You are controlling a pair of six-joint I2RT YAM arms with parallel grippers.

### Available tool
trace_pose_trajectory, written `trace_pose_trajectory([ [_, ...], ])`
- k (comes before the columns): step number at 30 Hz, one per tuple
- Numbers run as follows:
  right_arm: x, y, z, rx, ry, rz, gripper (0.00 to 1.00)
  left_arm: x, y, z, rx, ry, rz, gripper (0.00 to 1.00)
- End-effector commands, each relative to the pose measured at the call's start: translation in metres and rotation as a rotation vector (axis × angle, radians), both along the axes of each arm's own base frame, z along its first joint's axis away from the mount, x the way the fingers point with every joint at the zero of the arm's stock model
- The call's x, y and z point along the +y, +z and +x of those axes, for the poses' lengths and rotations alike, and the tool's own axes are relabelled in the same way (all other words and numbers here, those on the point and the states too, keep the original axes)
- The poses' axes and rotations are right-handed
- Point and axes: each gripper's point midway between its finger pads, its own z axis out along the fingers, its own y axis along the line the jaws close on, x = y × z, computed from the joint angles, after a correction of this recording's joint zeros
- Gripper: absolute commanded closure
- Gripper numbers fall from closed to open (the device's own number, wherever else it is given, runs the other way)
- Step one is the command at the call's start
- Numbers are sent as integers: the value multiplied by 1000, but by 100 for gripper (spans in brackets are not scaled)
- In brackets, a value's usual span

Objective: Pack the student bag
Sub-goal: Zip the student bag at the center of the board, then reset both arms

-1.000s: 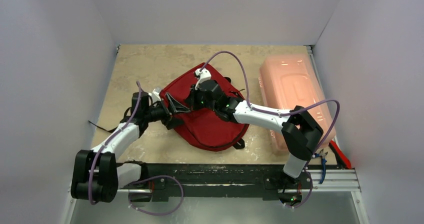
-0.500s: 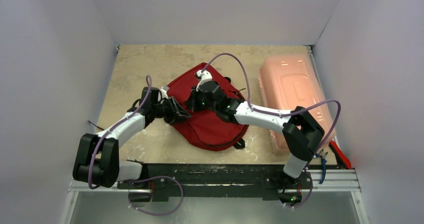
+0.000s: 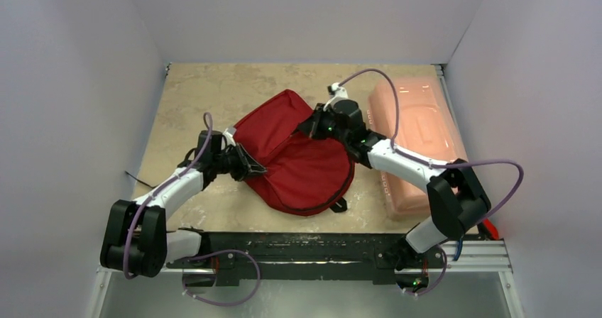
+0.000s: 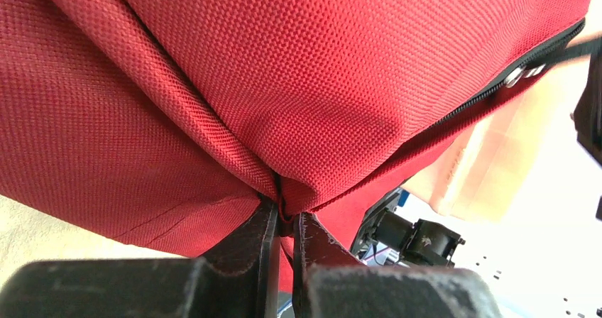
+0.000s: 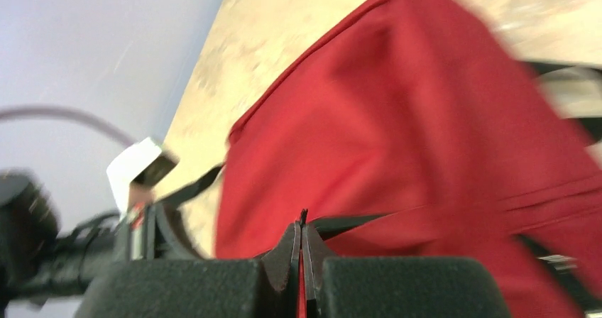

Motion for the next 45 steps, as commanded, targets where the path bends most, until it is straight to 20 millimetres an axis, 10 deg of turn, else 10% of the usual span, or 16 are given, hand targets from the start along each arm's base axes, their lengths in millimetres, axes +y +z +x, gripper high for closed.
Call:
trace_pose_trajectory([
  [1,-54,38,61,-126,-159,128,100,10,-18,-23,44,-13,30,100],
  [7,-101,22,110,-156,-287,-53,100,12,-20,-26,48,-19,29,100],
  [14,-104,20,100,-146,-239,-167,100,11,-15,-23,71,-18,19,100],
  [21,-138,32,71,-156,-245,-357,54,15,17,-20,7,-45,41,48],
  [25,-158,65,43,-222,-235,-416,38,26,58,-16,-132,-32,122,23],
  [30,-169,110,2,-301,-205,-367,26,37,134,-11,-385,-13,183,16],
  [32,-170,134,-17,-346,-187,-317,2,41,169,-12,-490,4,197,17],
  [45,-248,261,-139,-644,-389,-138,1,55,368,-67,-1144,80,188,17],
])
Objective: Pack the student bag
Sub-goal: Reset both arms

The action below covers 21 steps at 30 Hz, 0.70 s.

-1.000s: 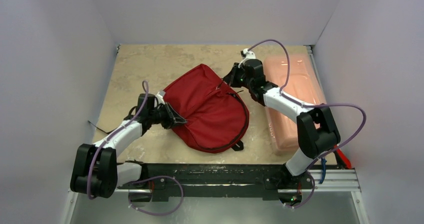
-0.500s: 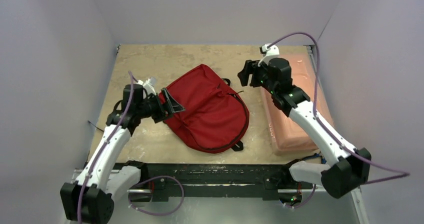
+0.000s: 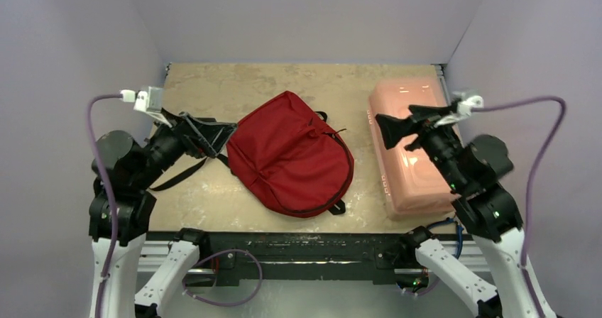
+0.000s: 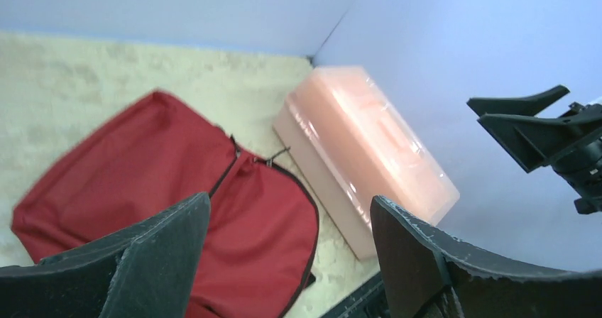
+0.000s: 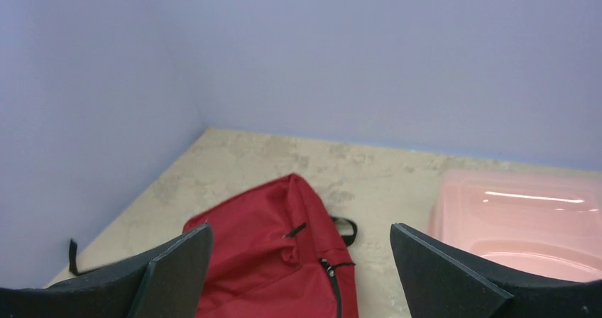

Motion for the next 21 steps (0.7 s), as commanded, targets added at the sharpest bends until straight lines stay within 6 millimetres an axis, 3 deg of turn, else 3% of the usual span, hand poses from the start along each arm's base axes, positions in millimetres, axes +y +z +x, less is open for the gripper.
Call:
trace_pose_trajectory([
  [1,-45,47,-43,-142,-132,74,1,13,59,-23,-251,48,41,17],
  [5,-84,75,-83,-288,-236,155,1,24,91,-44,-406,100,38,15],
  [9,-110,86,-108,-379,-307,215,1,31,105,-54,-450,133,50,15],
  [18,-136,77,-110,-333,-442,284,1,34,104,-61,-465,137,76,15],
  [20,-137,77,-110,-333,-450,291,1,35,102,-61,-466,140,82,15],
  [21,-128,75,-108,-334,-407,273,1,35,102,-61,-466,139,83,15],
])
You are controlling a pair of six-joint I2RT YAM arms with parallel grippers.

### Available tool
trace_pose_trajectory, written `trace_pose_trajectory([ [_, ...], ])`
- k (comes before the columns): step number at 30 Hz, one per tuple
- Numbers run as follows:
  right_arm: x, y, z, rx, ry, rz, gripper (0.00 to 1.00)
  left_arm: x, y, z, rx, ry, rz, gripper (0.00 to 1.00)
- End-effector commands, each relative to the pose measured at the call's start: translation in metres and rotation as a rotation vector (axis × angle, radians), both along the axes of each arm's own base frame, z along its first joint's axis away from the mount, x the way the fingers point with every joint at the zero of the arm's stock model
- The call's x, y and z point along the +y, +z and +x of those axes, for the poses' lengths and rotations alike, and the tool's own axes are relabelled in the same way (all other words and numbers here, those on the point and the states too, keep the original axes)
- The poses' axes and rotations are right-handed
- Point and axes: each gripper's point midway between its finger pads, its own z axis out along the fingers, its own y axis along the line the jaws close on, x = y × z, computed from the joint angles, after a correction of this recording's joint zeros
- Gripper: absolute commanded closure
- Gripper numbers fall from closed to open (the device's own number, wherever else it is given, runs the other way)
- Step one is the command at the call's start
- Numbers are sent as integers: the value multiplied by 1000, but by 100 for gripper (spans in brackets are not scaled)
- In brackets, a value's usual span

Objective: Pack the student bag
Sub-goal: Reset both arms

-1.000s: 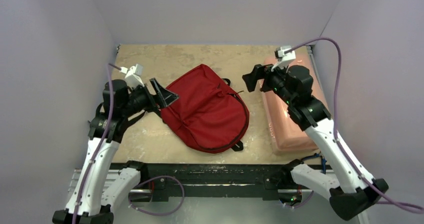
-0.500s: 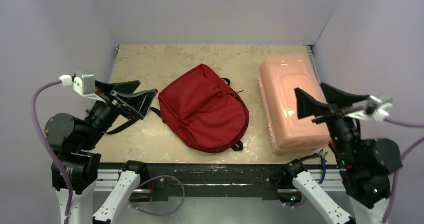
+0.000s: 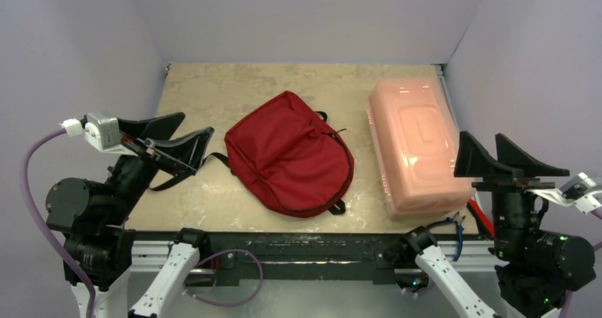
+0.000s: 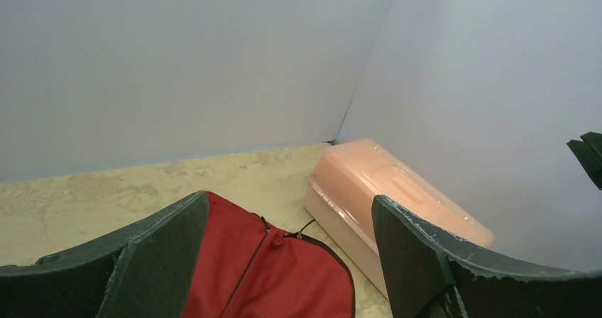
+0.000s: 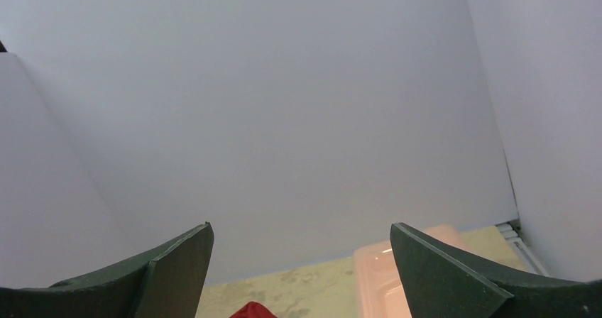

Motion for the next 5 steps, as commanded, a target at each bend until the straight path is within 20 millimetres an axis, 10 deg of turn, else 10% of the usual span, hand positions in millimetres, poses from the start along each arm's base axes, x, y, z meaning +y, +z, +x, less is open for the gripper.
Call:
trace_pose_trajectory([
  [1,21,-5,11,-6,68,-78,1,4,5,-3,-38,23,21,15],
  [5,20,-12,22,41,40,-84,1,4,2,-1,-33,25,23,15],
])
